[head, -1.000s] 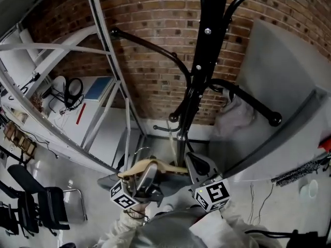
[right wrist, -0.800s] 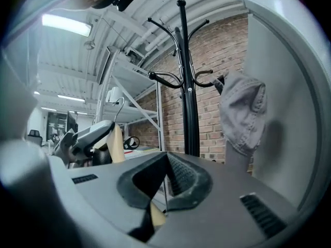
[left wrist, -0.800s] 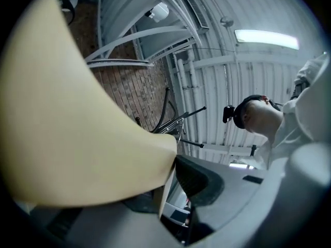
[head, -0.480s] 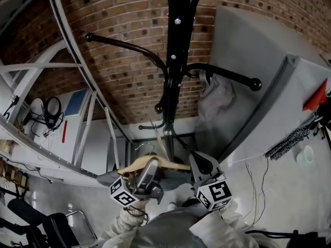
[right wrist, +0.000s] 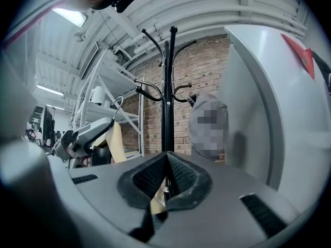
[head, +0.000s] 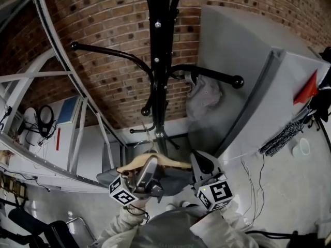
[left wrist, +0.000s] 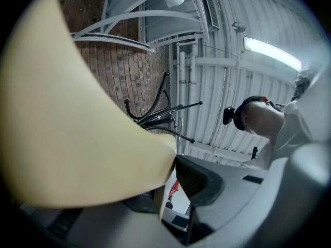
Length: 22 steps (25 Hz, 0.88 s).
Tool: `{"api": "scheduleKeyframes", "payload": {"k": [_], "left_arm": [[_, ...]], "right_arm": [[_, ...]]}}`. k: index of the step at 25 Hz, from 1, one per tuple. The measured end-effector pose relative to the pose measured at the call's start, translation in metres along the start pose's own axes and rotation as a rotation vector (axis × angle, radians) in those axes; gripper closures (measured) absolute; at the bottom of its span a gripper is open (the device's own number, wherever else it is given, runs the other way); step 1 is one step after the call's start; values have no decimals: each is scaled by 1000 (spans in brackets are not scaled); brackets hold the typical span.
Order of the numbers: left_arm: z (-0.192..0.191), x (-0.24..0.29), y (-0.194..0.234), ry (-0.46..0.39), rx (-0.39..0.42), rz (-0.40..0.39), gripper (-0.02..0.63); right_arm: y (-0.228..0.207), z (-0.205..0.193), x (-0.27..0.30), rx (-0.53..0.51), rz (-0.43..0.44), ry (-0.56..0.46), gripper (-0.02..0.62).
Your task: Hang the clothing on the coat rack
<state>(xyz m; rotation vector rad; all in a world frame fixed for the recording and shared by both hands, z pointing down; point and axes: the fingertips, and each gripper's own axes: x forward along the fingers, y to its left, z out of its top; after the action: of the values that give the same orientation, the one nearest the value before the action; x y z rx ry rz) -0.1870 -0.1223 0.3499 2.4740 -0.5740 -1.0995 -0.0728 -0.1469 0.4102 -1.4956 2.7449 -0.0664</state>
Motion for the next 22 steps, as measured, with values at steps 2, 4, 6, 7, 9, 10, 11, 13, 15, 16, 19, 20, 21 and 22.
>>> {"api": "scheduleKeyframes", "payload": {"k": [2,4,6,7,9,10,11,13,15,16,19,20,21,22], "left_arm": [[-1,6,2,0,2,-5,506],[-1,11,3,1,7,-8,506],[-2,17,3,2,16,-13,506],[-3,20,3,3,20,-15,506],[-3,25,4,3,29,-15,506],[-3,27,4,2,33,-16,506],[-2,30,5,0,37,-18,506],[2,34,6,-3,44,-22,506],[5,37,6,-5,51,-23,506],[6,39,7,-8,54,-24,506],[13,44,7,-18,62,-29,508],[15,45,8,-21,64,-31,507],[17,47,9,-24,66,-32,506],[19,49,10,-27,67,-34,508]], "right_arm": [[-6,2,1,-1,-2,-10,571],[-10,5,2,-5,-2,-16,571],[-14,8,2,-9,-2,-23,571],[-17,9,3,-9,-1,-27,571],[-21,11,5,-11,3,-31,571],[-24,12,7,-14,4,-35,571],[-26,14,8,-17,4,-40,571],[-30,17,10,-23,2,-48,571],[-33,20,11,-21,-1,-52,571],[-34,21,11,-22,-1,-54,571],[-39,23,14,-30,0,-58,571],[-40,24,15,-32,0,-61,571],[-42,25,17,-33,-1,-62,571],[-43,26,18,-35,-1,-64,571]]}}
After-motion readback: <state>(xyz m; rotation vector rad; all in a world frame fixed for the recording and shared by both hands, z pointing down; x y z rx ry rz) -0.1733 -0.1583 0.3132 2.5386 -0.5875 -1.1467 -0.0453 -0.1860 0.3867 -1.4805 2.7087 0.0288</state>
